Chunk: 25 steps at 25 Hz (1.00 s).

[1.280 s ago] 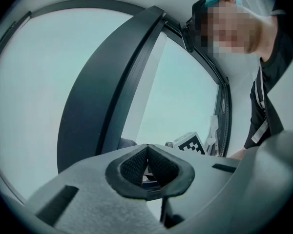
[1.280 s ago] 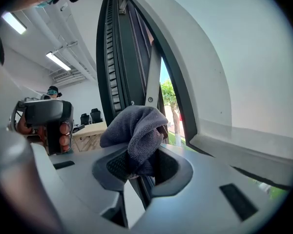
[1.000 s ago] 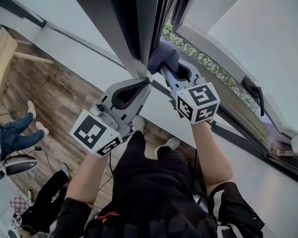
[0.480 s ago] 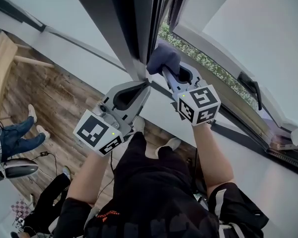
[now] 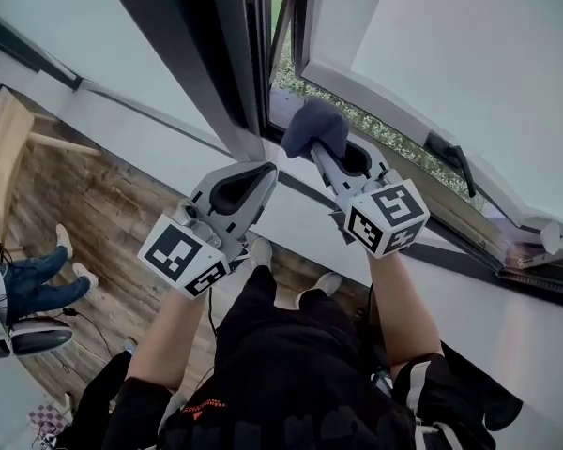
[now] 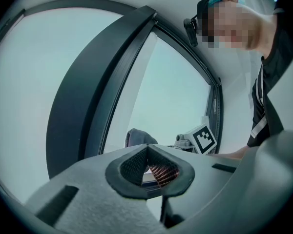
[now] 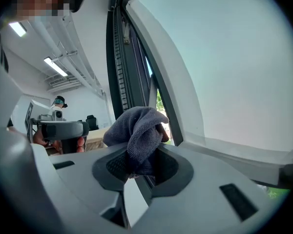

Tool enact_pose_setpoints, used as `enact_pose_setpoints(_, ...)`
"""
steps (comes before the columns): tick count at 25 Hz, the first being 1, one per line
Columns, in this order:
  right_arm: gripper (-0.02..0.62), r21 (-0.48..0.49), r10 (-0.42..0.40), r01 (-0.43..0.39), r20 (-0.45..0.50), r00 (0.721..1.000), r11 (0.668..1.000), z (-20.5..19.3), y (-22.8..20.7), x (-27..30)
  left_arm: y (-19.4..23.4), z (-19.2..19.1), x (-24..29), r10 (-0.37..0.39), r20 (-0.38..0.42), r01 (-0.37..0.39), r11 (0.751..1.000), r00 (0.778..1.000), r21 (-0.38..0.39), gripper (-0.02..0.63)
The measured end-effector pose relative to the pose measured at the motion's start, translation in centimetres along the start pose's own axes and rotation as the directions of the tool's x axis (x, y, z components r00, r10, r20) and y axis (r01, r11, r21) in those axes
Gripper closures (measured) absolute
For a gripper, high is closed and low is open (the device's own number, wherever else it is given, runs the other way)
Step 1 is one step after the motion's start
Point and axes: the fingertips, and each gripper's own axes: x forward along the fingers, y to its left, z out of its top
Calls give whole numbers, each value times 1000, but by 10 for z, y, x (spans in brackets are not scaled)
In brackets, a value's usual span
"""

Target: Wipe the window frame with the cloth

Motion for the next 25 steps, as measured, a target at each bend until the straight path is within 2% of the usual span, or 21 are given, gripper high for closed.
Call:
enact_pose_setpoints(12, 515, 19, -60, 59, 90, 994, 998, 27, -8, -75, -47, 23, 23, -98, -7, 98, 994, 995, 51, 586)
enact_pose_setpoints(25, 515, 24, -152, 150, 135, 979, 988, 39, -20, -142, -90, 35, 54, -208, -6, 208, 975, 978, 73, 586)
